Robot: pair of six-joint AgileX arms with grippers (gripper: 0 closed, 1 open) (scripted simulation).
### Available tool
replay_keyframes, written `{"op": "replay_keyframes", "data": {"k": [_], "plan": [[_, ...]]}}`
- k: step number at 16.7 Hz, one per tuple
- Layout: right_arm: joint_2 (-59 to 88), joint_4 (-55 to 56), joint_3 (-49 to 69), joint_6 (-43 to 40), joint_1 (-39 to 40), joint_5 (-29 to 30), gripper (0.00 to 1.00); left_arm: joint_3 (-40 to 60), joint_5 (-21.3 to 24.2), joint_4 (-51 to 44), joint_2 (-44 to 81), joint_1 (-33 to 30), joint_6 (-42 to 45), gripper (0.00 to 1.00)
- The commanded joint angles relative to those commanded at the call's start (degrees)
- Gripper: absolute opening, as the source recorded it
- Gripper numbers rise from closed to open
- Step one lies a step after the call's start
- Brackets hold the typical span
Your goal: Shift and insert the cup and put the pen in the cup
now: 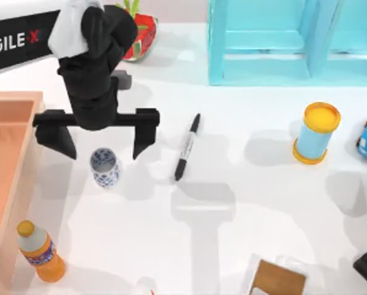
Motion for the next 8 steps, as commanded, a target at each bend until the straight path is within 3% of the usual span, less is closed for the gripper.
{"op": "replay_keyframes", "data": {"k": [8], "plan": [[0.0,0.0,0.0,0.0,0.0,0.0,1.0,26.56,0.04,-25.8,1.14,-0.34,-0.24,1.0]]}}
